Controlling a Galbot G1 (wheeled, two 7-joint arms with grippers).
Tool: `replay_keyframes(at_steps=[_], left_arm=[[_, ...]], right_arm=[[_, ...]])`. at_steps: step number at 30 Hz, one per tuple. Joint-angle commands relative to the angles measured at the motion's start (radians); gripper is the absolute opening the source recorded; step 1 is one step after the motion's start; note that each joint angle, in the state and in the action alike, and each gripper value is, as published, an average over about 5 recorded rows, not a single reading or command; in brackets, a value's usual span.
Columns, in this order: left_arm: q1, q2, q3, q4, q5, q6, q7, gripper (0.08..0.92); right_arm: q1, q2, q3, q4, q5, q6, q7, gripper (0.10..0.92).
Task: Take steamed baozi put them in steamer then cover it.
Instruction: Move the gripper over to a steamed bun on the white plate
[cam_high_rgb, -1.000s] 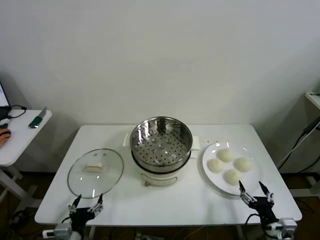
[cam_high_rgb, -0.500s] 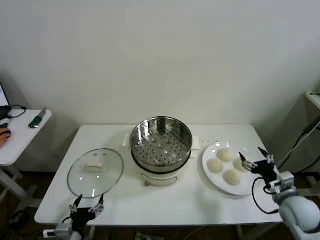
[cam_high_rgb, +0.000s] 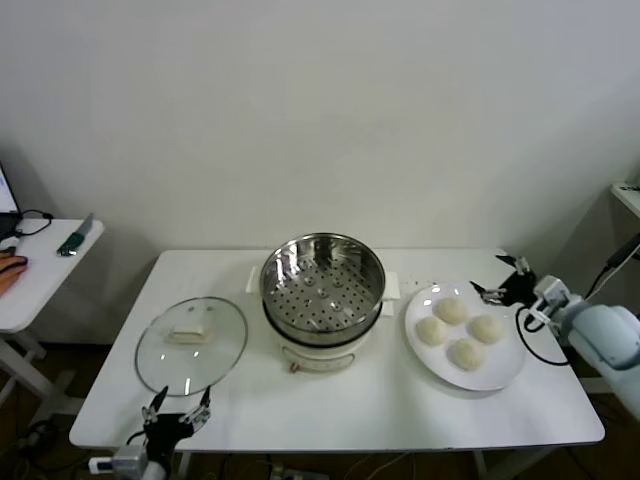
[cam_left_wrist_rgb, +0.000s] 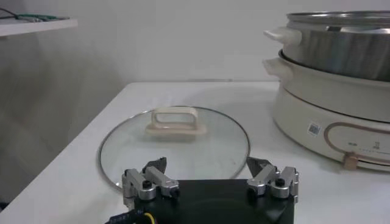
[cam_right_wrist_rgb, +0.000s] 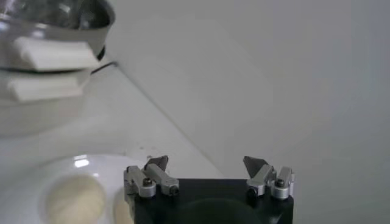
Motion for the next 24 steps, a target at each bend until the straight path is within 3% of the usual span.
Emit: replay_keyframes(at_steps=[1,11,24], left_arm=[[0.001,0.002,0.000,0.003,0.003,-0.007,0.001,0.823],[0.010,0.000,-0.008,0.000,0.005,-0.021,0.000,0.823],[0.020,-0.020,-0.010,-0.006,0.005,-0.034,-0.001,0.823]], right_arm=[[0.573,-0.138,-0.580,-0.194,-0.102,0.033,-0.373,0.823],[1.050,-0.011,-1.116,-0.327,-0.121,0.045,-0.645,0.823],[1.146,0.284,-1.282,-0.612,-0.145,0.102,-0.728,0.823]])
